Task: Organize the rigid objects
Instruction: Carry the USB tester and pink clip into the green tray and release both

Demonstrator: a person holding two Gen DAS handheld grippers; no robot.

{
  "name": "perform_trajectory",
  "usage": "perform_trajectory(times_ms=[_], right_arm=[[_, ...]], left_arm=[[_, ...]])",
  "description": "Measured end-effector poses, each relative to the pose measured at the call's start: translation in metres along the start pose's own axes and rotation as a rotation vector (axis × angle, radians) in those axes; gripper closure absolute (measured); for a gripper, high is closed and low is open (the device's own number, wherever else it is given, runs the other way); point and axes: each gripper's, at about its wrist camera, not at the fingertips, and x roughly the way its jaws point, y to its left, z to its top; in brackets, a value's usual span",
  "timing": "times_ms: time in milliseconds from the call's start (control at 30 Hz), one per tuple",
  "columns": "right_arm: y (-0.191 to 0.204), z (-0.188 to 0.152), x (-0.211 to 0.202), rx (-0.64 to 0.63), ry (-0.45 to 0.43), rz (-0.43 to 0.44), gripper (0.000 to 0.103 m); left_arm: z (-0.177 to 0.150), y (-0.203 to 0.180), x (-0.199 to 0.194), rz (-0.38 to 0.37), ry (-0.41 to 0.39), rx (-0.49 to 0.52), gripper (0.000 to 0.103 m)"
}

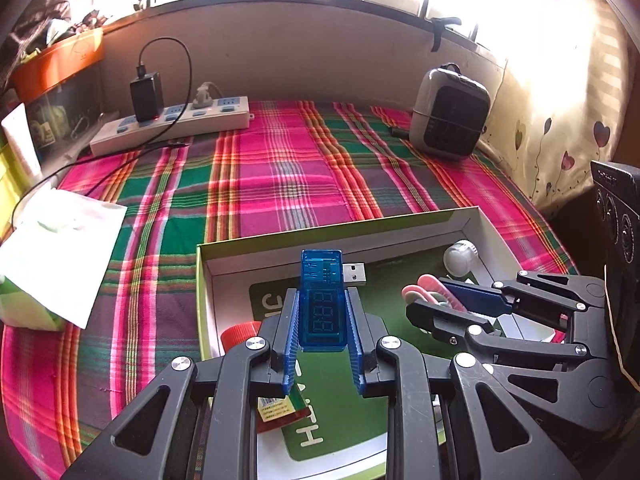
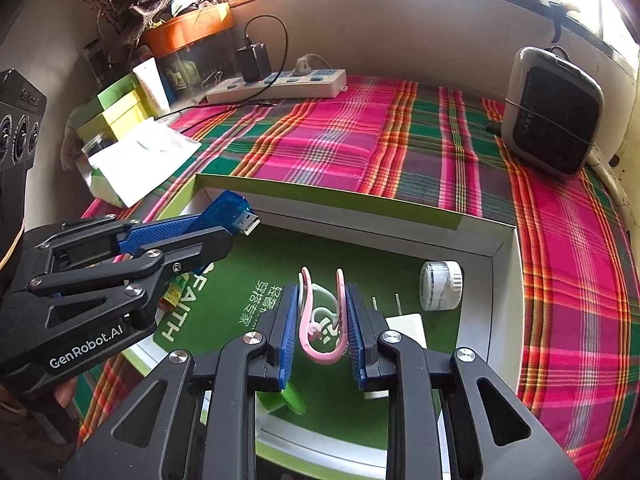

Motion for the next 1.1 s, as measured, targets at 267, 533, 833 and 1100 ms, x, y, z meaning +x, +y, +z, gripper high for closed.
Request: perform_trajectory(times_ms=[267,533,833,1100], right_arm=[[0.002,0.0,0.007,-0.028,0.006,-0.027,0.079],[0.004,-0.001,0.01,-0.042,0.012,-0.038,0.079],[0.003,-0.001,0.01,-0.04,0.011,-0.038,0.079],[0.003,-0.001,0.011,-0.035,0.008,-0.043,0.079]], left_arm=[[-0.001,-0.001,0.012,0.006,0.024,0.012,0.082],[-0.003,-0.001,0.019,0.019,0.044,0.018,0.082],[-0.002,-0.002,0.02,0.021,0.044,0.017,0.082],[-0.002,0.0,0.021,0.013,0.043,0.011,0.082]])
